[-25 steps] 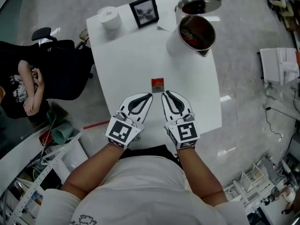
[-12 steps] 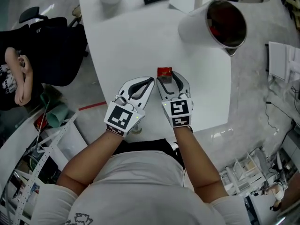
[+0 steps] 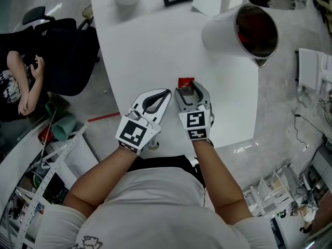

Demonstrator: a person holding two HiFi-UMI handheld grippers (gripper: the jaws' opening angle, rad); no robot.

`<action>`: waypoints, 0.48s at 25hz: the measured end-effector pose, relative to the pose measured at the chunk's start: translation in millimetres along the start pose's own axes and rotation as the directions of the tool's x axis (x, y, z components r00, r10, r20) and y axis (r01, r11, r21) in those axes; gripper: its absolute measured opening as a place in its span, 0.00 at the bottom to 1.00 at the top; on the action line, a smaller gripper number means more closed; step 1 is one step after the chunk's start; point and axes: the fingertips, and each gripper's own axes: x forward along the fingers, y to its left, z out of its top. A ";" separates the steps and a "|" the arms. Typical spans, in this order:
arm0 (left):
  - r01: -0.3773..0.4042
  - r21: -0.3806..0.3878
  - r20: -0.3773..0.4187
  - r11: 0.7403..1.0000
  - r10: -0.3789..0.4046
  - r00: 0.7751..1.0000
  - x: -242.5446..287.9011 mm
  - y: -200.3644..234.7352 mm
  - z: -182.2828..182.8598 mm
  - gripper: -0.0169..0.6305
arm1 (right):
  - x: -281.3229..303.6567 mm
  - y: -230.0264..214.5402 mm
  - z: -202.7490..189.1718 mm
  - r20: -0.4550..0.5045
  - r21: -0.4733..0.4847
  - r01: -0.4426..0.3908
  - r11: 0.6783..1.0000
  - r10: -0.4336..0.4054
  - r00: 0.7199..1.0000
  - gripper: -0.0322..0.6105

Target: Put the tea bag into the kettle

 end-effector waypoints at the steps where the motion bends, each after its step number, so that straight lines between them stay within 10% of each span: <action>1: 0.002 0.001 0.000 1.000 -0.002 1.000 -0.1 -0.7 -0.9 0.04 | 0.8 -0.4 -0.1 0.000 -0.009 0.009 1.000 -0.009 1.000 0.42; 12: -0.006 -0.004 0.020 1.000 0.006 1.000 -13.3 -15.3 0.3 0.04 | -5.7 25.5 0.7 -0.010 -0.026 -0.049 0.998 0.049 0.999 0.13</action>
